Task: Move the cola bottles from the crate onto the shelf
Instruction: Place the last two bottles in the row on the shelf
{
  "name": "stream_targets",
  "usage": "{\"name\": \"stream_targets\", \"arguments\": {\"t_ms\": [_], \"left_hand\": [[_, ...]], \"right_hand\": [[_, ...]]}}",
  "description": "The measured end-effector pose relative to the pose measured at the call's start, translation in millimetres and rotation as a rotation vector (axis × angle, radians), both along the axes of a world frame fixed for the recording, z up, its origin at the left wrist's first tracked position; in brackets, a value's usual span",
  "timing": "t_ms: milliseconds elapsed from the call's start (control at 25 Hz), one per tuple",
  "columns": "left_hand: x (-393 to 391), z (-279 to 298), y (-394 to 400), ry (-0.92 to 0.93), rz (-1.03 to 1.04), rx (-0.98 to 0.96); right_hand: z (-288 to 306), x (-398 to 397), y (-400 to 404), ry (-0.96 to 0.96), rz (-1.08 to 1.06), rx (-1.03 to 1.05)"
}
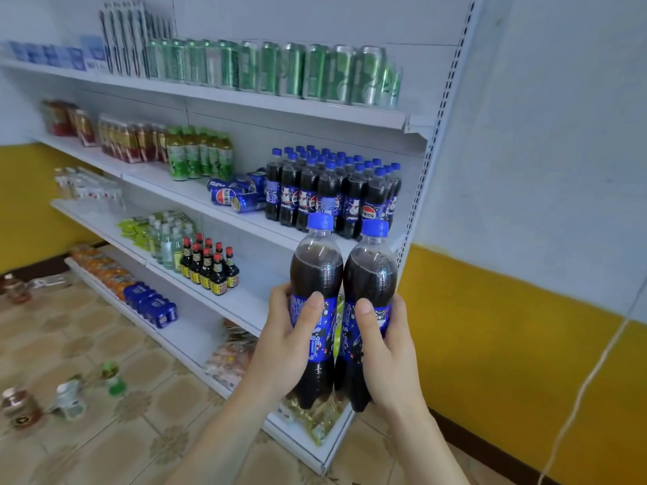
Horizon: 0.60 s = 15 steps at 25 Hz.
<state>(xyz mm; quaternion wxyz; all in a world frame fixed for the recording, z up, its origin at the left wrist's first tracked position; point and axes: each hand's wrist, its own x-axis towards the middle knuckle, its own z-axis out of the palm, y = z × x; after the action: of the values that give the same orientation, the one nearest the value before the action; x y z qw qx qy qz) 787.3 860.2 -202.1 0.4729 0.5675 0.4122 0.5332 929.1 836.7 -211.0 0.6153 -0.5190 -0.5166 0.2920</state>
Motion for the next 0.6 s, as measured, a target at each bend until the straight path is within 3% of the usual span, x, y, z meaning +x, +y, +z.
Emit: {"name": "stream_targets", "arguments": {"t_ms": [600], "left_hand": [[48,-6,220,0.063,-0.010,0.044]], "right_hand": [[-2,63,209,-0.055,-0.031,-0.016]]}}
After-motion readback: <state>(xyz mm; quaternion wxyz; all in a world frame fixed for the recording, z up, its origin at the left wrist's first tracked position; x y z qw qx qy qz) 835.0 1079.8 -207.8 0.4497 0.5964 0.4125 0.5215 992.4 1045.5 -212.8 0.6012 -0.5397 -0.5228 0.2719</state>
